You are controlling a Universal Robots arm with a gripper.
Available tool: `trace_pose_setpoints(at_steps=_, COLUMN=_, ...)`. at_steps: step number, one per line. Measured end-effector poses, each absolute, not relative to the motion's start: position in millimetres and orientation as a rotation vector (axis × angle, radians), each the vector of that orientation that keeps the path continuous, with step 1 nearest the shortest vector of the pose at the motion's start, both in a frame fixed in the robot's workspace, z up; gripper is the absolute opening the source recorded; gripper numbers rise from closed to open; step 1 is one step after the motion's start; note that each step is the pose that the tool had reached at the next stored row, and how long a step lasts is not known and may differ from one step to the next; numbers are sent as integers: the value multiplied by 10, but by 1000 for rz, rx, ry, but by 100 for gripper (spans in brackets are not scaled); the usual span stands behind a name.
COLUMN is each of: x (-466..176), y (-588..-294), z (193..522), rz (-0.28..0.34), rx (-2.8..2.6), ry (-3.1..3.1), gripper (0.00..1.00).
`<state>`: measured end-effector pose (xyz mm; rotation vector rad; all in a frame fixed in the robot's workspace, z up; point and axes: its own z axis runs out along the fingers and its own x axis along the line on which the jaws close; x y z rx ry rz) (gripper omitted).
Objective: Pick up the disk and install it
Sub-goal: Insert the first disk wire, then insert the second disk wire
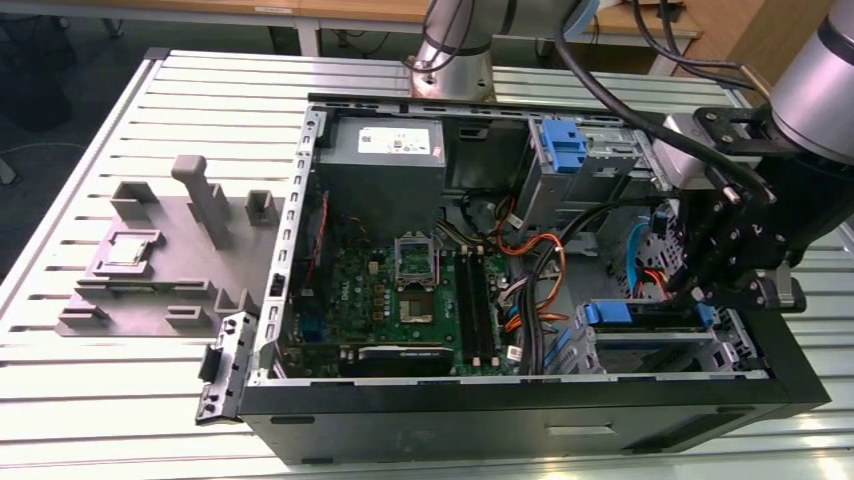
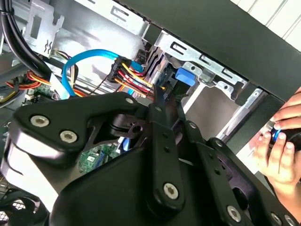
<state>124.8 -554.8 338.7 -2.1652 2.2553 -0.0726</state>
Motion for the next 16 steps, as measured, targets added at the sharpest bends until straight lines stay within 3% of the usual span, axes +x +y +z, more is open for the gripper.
trace_pose_setpoints(at_steps=1, x=1248, y=-5547, z=3388, rz=-73, rx=-2165, ry=2255, gripper=23)
trace_pose_setpoints(at_steps=3, x=1248, y=-5547, z=3390, rz=-73, rx=-2165, ry=2255, gripper=10)
trace_pose_setpoints(at_steps=16, x=1248, y=-5547, z=3389, rz=-73, rx=-2165, ry=2256, gripper=10)
